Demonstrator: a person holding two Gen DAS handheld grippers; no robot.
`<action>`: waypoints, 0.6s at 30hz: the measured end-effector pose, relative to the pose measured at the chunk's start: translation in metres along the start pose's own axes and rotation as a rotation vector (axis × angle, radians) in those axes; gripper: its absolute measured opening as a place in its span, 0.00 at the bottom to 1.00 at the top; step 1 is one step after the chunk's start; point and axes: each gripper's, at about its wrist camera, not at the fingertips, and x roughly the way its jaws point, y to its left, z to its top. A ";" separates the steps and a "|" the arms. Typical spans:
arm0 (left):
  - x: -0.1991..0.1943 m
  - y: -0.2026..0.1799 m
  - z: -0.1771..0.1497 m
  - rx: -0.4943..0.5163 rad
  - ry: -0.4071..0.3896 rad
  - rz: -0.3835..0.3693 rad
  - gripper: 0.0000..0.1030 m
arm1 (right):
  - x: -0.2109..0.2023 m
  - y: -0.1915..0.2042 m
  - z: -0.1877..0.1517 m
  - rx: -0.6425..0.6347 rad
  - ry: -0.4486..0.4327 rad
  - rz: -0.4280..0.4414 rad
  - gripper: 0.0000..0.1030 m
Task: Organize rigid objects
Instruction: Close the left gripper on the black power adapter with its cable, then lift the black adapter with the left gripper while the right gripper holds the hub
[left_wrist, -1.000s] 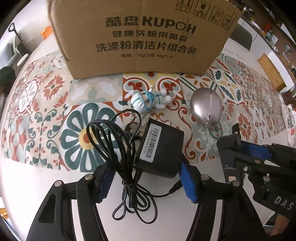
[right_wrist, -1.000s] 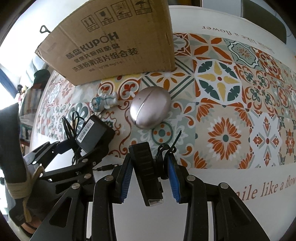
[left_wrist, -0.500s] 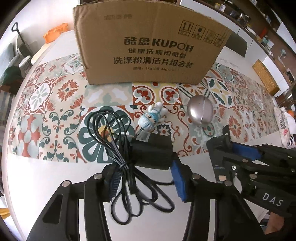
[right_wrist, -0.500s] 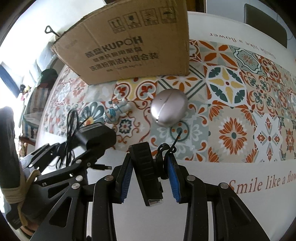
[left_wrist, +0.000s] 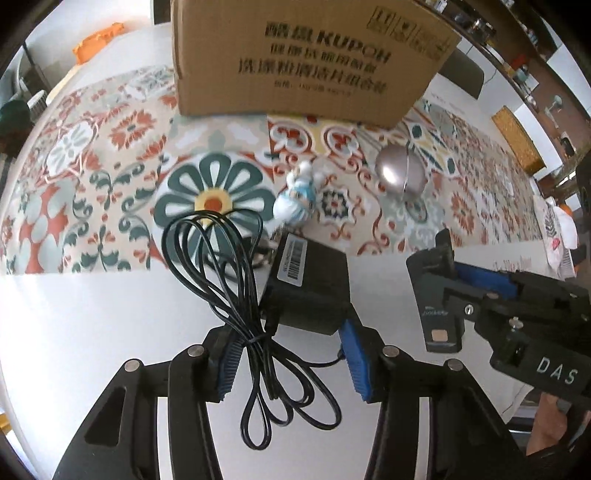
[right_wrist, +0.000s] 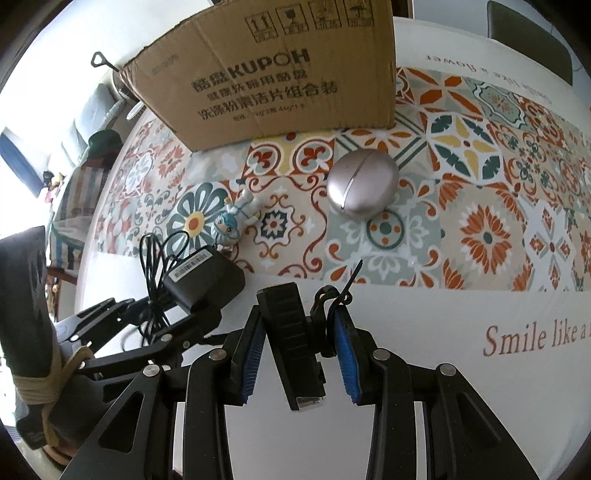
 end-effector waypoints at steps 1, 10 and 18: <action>0.001 -0.001 -0.002 0.007 0.006 -0.002 0.48 | 0.001 0.000 -0.001 0.002 0.004 -0.001 0.36; 0.002 -0.001 -0.024 0.046 0.022 0.015 0.52 | 0.009 0.007 -0.010 -0.014 0.024 0.005 0.36; -0.012 0.004 -0.018 0.014 -0.057 0.022 0.64 | 0.009 0.010 -0.013 -0.019 0.030 0.009 0.36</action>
